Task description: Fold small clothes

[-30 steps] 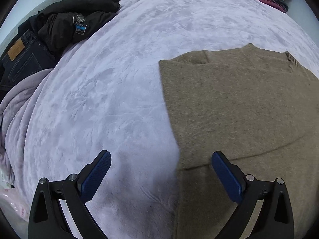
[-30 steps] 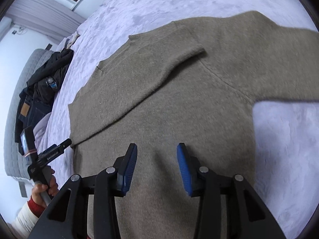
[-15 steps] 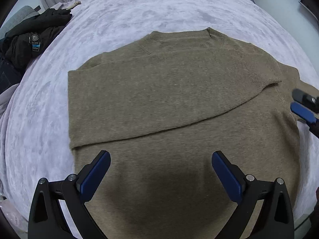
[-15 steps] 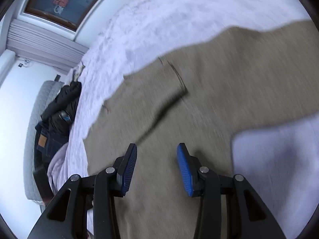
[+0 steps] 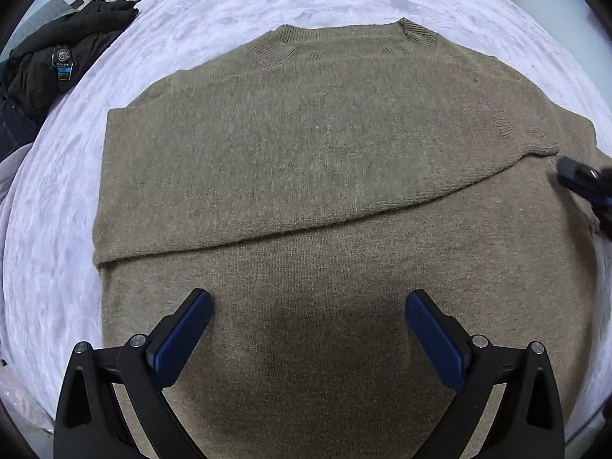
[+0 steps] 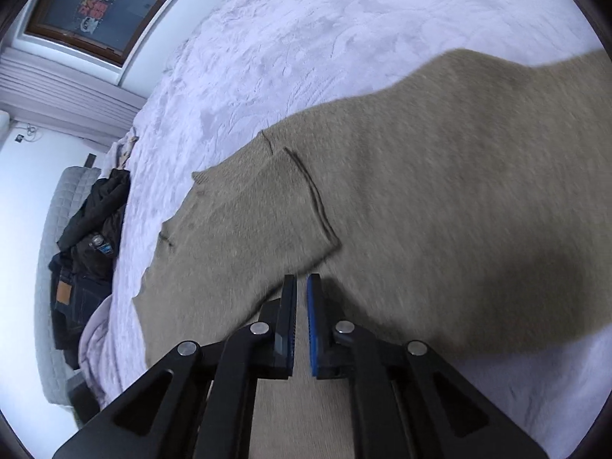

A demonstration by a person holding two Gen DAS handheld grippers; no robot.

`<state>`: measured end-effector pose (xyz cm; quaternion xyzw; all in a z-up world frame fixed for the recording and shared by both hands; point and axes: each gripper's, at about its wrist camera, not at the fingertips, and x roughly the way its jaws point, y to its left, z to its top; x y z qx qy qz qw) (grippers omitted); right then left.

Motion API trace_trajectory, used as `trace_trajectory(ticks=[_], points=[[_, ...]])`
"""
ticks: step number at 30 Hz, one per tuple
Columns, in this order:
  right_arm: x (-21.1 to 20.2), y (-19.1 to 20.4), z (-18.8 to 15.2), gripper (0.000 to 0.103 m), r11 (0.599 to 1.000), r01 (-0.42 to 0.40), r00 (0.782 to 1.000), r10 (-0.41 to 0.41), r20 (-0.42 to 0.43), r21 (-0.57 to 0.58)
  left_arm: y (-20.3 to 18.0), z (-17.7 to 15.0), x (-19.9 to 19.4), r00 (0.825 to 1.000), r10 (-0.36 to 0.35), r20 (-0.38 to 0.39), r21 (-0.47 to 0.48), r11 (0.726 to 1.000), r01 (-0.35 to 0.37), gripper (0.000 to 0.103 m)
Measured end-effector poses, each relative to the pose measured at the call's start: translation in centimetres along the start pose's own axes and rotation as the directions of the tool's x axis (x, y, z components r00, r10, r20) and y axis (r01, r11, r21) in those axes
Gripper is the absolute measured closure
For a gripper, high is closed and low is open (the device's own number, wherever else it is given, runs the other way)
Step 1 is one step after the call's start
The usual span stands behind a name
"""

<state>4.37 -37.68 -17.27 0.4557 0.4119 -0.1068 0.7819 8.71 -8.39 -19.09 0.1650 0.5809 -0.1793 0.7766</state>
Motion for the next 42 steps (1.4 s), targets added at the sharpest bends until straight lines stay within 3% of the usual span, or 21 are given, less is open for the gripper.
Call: trace_trajectory(ticks=[2,8,16,17,20,21,32,37,40,42], points=[[-0.9,-1.1,-0.8,0.096,0.999,-0.035,0.999,0.035,-0.010,0.018,-0.1,-0.1,0.1,1.000,0.003,0.004,0.000,1.000,-0.003,0.001],[-4.0,-4.7,-3.4,0.096,0.994,-0.040,0.999,0.041,-0.004,0.098,-0.4,-0.6,0.9,1.000,0.010,0.001,0.018,1.000,-0.010,0.001],[-11.2,-11.6,-2.8,0.093,0.970,0.070,0.986,-0.103,0.135,0.234,-1.2,0.7,0.5,1.000,0.014,-0.022,0.042,0.999,-0.013,0.001],[-12.2,-12.7,-2.6,0.084,0.963,0.076,0.980,-0.120,0.157,0.260,-1.6,0.7,0.2,1.000,0.000,-0.019,0.046,0.999,0.001,0.001],[-14.7,-15.6,-2.1,0.031,0.944,0.055,0.968,-0.131,0.216,0.326,-3.2,0.9,-1.5,0.999,-0.037,0.001,0.079,0.996,0.037,0.001],[-15.5,-16.3,-2.0,0.027,0.937,0.035,0.961,-0.127,0.245,0.348,-4.4,1.1,-1.9,0.999,-0.046,0.013,0.101,0.994,0.044,0.001],[-18.8,-22.0,-0.2,0.031,0.870,-0.138,0.904,-0.085,0.419,0.473,-16.3,3.9,-3.4,0.986,-0.139,0.087,0.195,0.973,0.120,0.001],[-18.6,-23.8,1.0,0.051,0.832,-0.272,0.877,0.007,0.481,0.483,-19.2,5.8,-2.7,0.985,-0.107,0.137,0.188,0.979,0.080,0.001],[-18.0,-24.4,1.8,0.067,0.791,-0.396,0.844,0.113,0.525,0.466,-20.1,6.6,-1.8,0.985,-0.079,0.157,0.152,0.987,0.055,0.001],[-17.3,-24.4,2.4,0.087,0.757,-0.473,0.817,0.184,0.547,0.451,-21.3,6.5,-0.3,0.988,-0.049,0.144,0.176,0.984,0.023,0.001]])
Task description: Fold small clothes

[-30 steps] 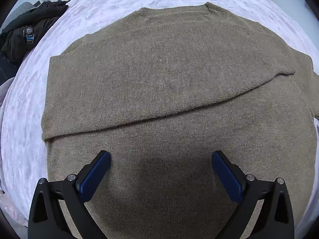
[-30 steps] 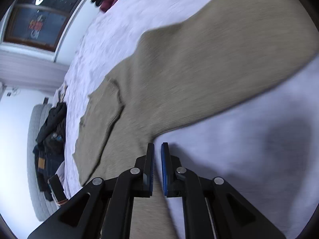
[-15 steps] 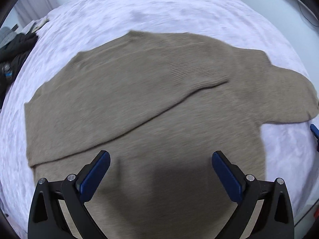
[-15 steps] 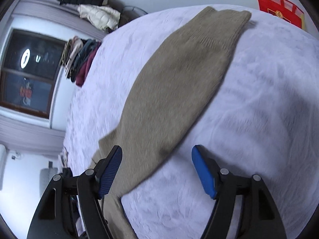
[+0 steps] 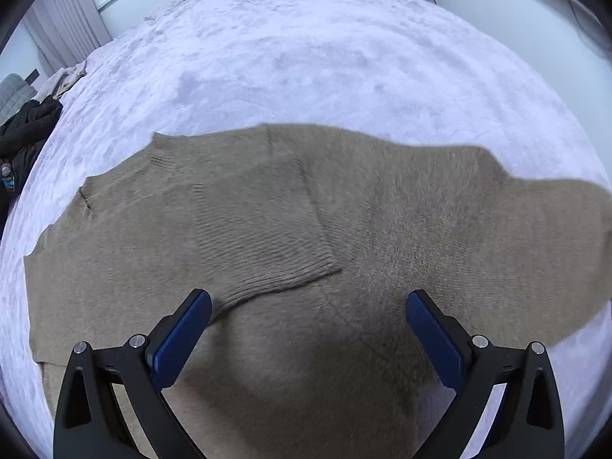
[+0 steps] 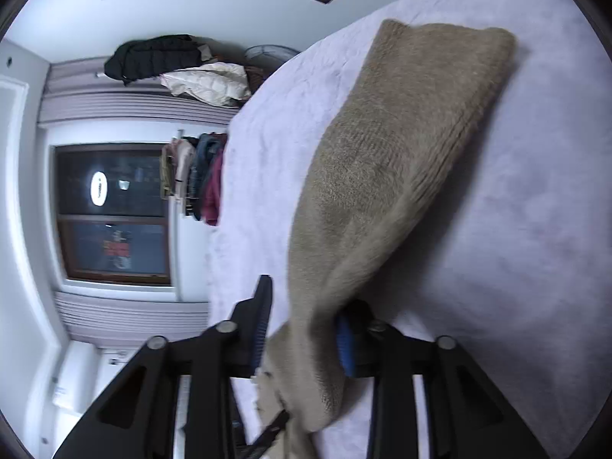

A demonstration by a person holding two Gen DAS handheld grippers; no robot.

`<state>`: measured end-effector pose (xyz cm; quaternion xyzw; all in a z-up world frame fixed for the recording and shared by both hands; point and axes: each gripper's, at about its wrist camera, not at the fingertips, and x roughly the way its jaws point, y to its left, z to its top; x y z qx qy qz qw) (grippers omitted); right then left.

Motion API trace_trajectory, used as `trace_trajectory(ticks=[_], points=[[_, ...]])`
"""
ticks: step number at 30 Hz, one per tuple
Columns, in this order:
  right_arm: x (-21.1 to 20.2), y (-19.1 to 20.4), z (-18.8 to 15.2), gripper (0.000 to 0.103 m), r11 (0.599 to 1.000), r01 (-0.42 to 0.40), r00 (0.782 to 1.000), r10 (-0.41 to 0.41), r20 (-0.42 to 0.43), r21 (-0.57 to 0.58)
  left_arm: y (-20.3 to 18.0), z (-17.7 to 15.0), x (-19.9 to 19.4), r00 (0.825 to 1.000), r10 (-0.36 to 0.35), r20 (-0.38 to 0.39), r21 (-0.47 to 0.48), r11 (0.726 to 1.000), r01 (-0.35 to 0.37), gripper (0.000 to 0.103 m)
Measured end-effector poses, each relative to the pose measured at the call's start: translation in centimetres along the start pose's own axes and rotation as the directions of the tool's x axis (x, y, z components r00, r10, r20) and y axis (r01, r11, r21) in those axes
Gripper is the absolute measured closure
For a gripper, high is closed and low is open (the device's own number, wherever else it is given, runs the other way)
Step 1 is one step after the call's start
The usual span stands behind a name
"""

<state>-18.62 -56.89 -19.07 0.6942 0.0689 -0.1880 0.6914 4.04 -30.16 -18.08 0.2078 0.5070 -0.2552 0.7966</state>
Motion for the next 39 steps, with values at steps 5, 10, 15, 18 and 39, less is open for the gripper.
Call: trace_trajectory(ticks=[5,10,15,18,39], points=[[2.6,1.4,-0.9,0.095,0.976,-0.210,0.974,0.215,-0.078,0.057,-1.7,-1.1,0.7,0.999,0.043,0.021,0.076,0.996,-0.045,0.001],[6.5,6.5,-2.9,0.095,0.959,-0.279,0.944,0.267,-0.192,-0.040,3.1,-1.9,-1.6,0.999,-0.032,0.012,-0.015,0.999,0.032,0.001],[11.4,12.5,-8.4,0.095,0.920,-0.349,0.888,0.264,-0.376,-0.178,9.9,-3.3,-4.1,0.998,-0.015,0.067,-0.059,0.998,0.019,0.001],[15.8,16.3,-13.8,0.095,0.872,-0.351,0.851,0.145,-0.506,-0.341,14.2,-3.8,-4.8,0.997,0.015,0.071,-0.096,0.995,-0.008,0.001],[27.9,14.4,-28.4,0.096,0.856,0.047,0.833,-0.318,-0.453,-0.515,30.1,-13.0,-4.0,0.997,0.081,-0.014,-0.330,0.940,-0.081,0.001]])
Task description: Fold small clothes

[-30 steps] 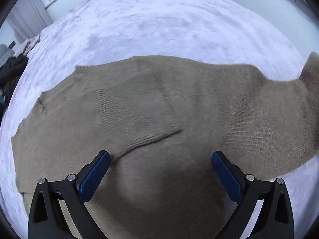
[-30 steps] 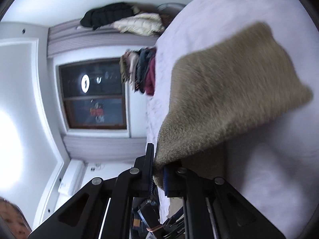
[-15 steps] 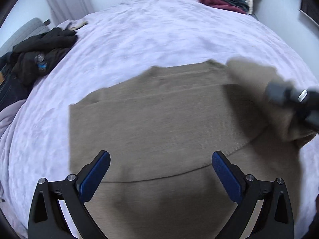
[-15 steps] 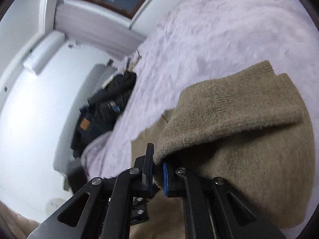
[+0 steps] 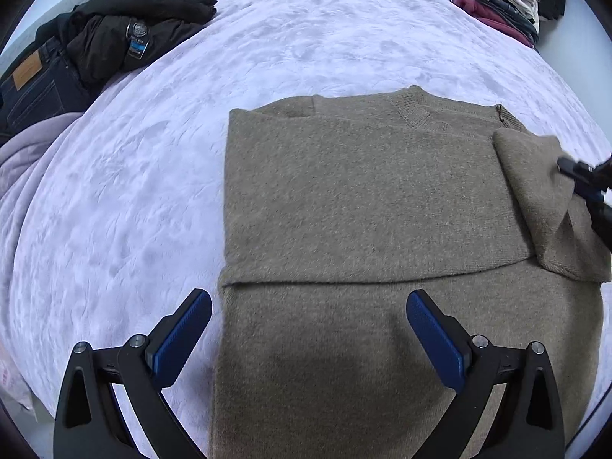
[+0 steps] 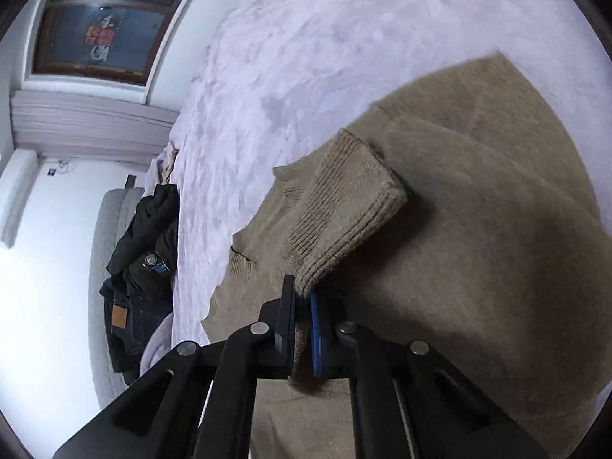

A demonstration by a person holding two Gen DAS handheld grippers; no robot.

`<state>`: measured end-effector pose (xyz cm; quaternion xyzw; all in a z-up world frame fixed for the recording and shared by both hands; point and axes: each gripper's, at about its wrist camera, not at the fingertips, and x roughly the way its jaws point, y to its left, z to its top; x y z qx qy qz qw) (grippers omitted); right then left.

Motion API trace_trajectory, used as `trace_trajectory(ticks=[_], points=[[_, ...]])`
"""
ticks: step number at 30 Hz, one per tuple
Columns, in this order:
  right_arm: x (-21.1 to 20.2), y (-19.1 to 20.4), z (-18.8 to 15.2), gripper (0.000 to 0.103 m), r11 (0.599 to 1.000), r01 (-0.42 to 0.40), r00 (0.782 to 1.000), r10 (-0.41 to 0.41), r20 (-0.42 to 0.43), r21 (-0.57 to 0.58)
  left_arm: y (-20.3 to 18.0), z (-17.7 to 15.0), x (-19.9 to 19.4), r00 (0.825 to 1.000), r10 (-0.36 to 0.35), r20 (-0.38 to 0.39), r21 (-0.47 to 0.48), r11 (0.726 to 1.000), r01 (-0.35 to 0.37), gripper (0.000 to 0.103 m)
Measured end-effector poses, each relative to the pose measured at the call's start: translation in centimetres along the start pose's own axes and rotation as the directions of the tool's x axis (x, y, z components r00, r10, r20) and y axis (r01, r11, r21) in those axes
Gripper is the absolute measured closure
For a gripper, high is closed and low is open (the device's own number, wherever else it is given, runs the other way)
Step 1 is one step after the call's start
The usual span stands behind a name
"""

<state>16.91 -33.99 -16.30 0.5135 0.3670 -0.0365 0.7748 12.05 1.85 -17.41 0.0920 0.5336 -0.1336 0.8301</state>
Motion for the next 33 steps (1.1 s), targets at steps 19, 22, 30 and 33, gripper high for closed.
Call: trace_trajectory(ticks=[19,22,30,33], points=[[6.1,10.8,-13.3,0.043,0.770,-0.029,0.936,-0.202,-0.288,-0.637,2.0,-0.9,-0.9,0.999,0.004,0.032,0.010,1.000,-0.004,0.001],[1.9,8.4,-11.7,0.043,0.830,0.011,0.958,-0.168,-0.232,-0.558,1.3,0.4,-1.6,0.998,-0.036,0.060,0.001,0.999,0.036,0.001],[-8.6,-3.8,-8.7,0.043,0.980,0.158,0.981,-0.169,-0.091,-0.117,-1.5,3.9,2.2,1.000,0.020,-0.015,0.059,0.998,-0.019,0.001],[-10.0,-7.2,-8.7,0.044,0.985,0.174,0.982,-0.173,-0.077,0.004,-1.2,2.6,4.1,0.998,0.027,-0.058,0.051,0.998,-0.024,0.001]])
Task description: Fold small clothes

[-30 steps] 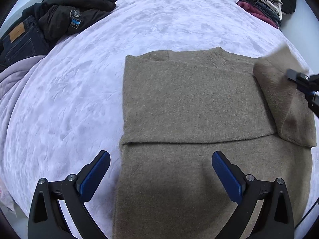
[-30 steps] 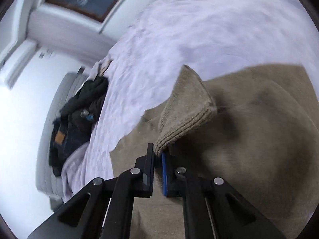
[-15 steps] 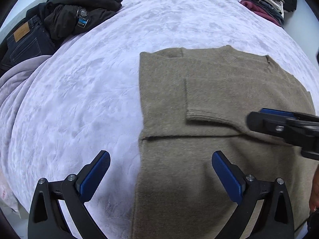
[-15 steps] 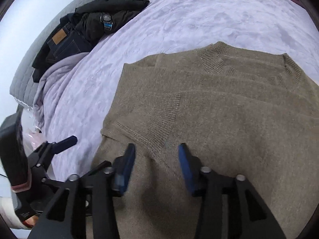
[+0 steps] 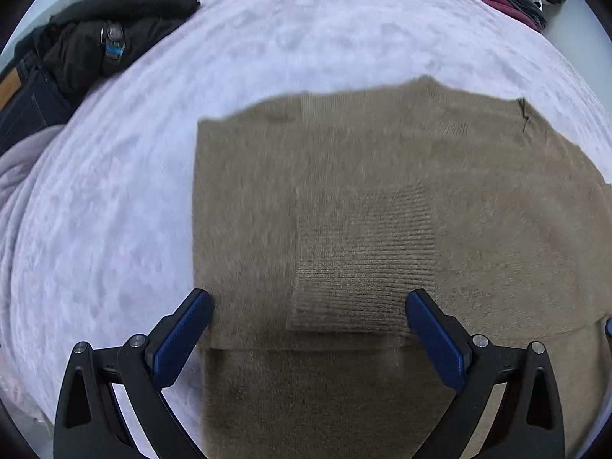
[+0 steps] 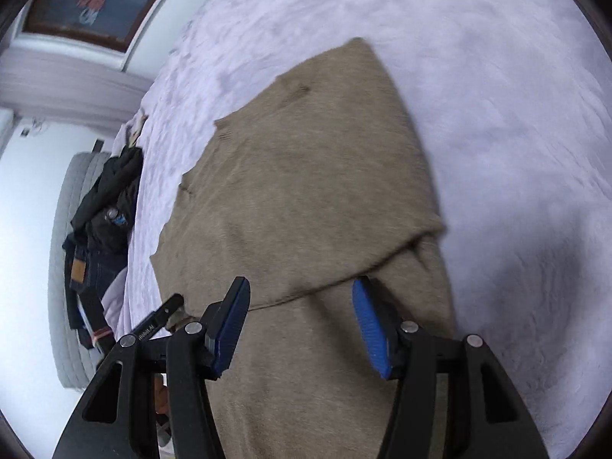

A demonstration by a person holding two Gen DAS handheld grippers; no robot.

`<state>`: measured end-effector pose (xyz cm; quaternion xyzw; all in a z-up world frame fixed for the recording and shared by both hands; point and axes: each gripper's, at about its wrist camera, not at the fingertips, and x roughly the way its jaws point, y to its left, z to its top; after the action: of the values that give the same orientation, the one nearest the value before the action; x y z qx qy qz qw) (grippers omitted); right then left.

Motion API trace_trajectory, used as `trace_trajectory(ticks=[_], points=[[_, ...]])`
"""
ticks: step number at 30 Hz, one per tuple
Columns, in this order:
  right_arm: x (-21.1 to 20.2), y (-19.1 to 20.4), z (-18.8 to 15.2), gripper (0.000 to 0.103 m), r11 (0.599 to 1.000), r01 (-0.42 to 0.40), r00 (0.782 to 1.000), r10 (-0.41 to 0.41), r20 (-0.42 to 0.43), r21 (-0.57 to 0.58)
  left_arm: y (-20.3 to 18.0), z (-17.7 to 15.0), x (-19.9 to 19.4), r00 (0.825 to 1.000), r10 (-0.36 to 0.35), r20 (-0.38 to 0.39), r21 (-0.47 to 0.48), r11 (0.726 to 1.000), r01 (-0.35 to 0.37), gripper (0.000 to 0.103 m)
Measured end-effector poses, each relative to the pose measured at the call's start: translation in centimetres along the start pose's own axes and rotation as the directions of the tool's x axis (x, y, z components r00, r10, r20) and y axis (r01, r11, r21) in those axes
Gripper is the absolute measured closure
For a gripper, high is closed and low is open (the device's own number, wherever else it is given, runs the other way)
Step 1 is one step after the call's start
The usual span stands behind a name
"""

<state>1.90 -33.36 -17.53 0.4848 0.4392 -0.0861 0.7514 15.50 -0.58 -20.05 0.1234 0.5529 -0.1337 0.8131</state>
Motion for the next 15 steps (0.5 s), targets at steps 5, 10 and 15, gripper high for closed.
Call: trace_trajectory(ticks=[5,10,15], points=[[0.5,-2.5,0.3,0.053,0.990,-0.081,0.996,0.076,0.052,0.111,-0.1,-0.4,0.3,1.000,0.002,0.020,-0.014,1.000,-0.002,0.001],[0.6,-2.8,1.4,0.095,0.989,-0.083,0.996,0.077,0.056,0.123,0.4,0.3,0.7,0.999,-0.028,-0.044,-0.048,0.999,0.026,0.001],[-0.4,-2.0,1.6,0.095,1.000,0.023,0.999,-0.023,0.032,-0.013,0.4,-1.1,-0.4,0.998,0.061,0.003,0.045,0.997,-0.061,0.001]])
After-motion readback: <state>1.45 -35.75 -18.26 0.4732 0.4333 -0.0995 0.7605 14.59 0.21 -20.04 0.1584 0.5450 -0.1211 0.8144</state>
